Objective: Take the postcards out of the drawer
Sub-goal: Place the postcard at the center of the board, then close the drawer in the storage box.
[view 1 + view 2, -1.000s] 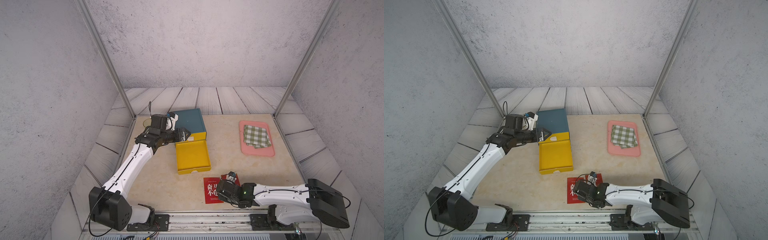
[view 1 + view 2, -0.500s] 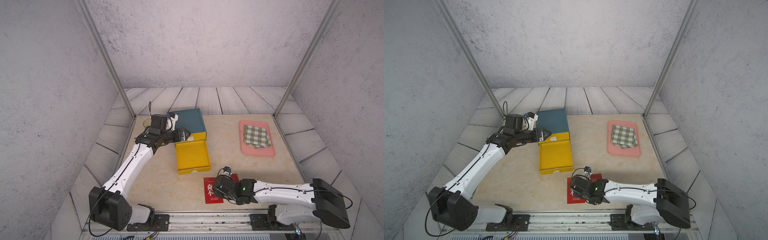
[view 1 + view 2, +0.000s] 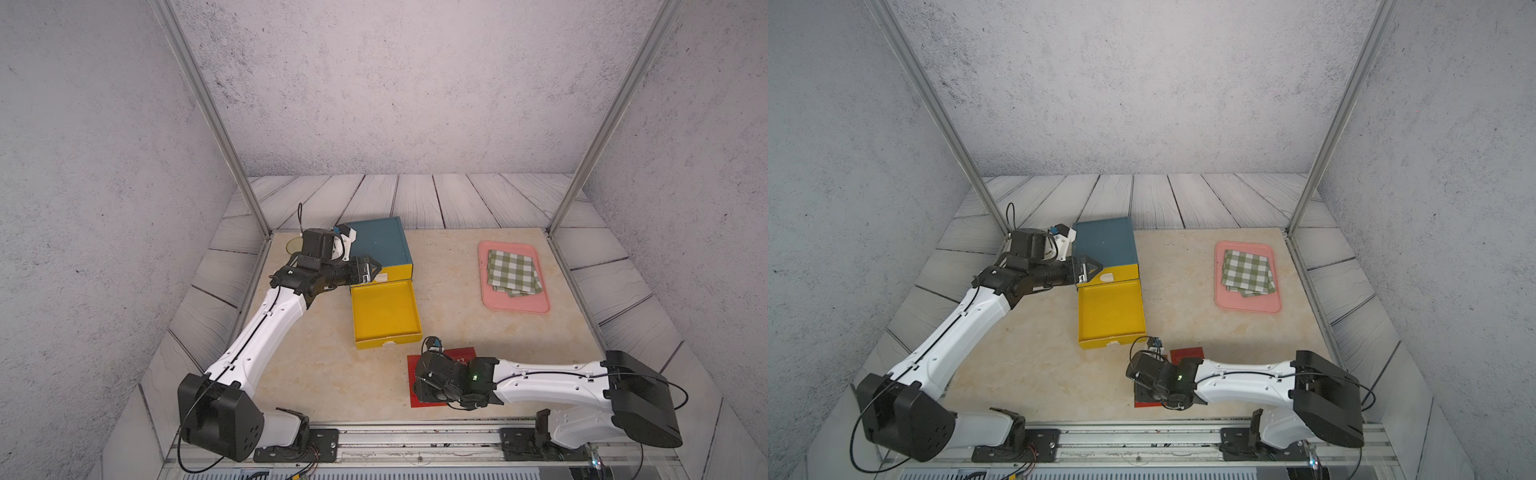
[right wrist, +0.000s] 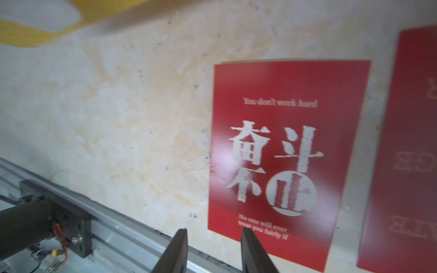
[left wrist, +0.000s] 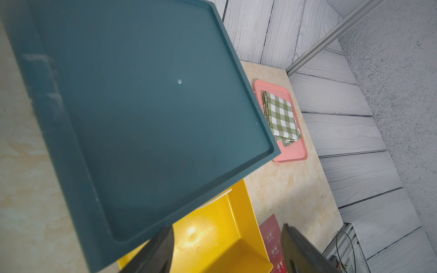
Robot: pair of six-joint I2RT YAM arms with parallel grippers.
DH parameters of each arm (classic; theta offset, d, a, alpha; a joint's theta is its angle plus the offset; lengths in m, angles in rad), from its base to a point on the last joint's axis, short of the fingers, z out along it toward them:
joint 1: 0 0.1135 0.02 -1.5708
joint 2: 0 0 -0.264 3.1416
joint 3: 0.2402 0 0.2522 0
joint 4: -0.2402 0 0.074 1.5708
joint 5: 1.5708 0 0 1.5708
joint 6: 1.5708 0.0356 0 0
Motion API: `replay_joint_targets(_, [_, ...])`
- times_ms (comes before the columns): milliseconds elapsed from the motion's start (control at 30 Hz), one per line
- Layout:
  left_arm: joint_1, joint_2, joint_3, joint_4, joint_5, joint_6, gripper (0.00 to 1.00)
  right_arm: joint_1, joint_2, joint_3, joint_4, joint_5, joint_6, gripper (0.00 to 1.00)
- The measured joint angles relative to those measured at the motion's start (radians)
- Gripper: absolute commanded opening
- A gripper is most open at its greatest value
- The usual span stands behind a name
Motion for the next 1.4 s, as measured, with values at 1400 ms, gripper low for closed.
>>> replay_joint_targets(1400, [0.005, 0.309, 0.32, -0.065, 0.027, 0.063, 0.78, -0.202, 0.178, 0.222, 0.174, 0.181, -0.404, 0.4])
